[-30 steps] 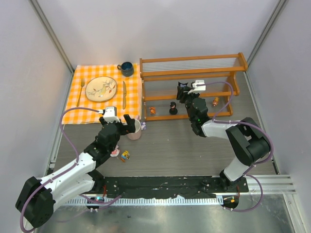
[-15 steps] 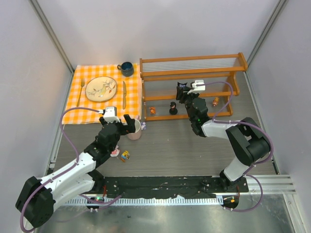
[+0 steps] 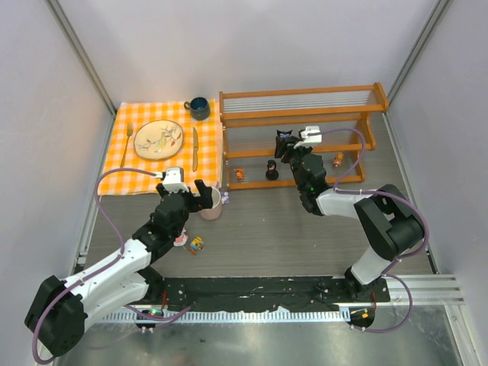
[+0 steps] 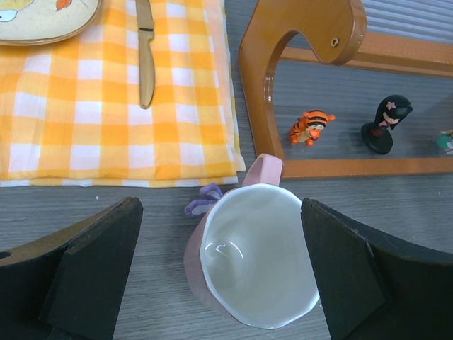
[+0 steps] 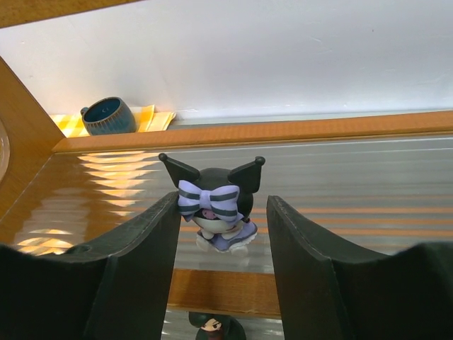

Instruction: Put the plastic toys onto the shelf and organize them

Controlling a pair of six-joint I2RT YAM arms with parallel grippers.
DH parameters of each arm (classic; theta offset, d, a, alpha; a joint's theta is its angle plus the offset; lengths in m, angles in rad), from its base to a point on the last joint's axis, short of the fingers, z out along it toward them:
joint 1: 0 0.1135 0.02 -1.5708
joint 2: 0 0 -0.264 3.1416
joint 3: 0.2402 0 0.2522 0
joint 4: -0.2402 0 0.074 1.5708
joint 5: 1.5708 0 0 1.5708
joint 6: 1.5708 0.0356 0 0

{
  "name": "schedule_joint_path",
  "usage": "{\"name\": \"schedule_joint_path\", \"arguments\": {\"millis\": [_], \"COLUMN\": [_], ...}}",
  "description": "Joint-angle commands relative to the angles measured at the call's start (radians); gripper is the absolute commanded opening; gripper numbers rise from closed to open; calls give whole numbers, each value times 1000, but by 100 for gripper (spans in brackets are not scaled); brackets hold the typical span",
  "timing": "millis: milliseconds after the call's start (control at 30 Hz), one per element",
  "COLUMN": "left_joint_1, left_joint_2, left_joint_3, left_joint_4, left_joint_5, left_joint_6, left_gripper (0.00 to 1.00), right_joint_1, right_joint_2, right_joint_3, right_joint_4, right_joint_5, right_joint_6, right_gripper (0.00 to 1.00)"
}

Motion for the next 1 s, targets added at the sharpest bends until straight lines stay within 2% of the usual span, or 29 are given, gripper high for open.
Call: {"name": "schedule_joint_path", "arguments": {"millis": [0, 367, 600, 967], "left_joint_1": [3, 3, 5, 10], "left_joint_2": [1, -1, -10, -59], "left_joint_3": [18, 15, 12, -3], "left_joint_4": [57, 57, 54, 54], "left_joint_5": [-6, -14, -23, -52], "left_joint_6": [0, 3, 8, 11], "left_gripper": [100, 100, 100, 100], "right_joint_1": [0, 0, 1, 1], "right_joint_2": [-27, -71, -137, -386], "right_joint_3": [-5, -25, -44, -74], "right_joint_4": [64, 51, 23, -293], "right_joint_5": [8, 5, -10, -61], "right_joint_6": [-12, -12, -19, 2], "right_gripper": [60, 80, 84, 86]}}
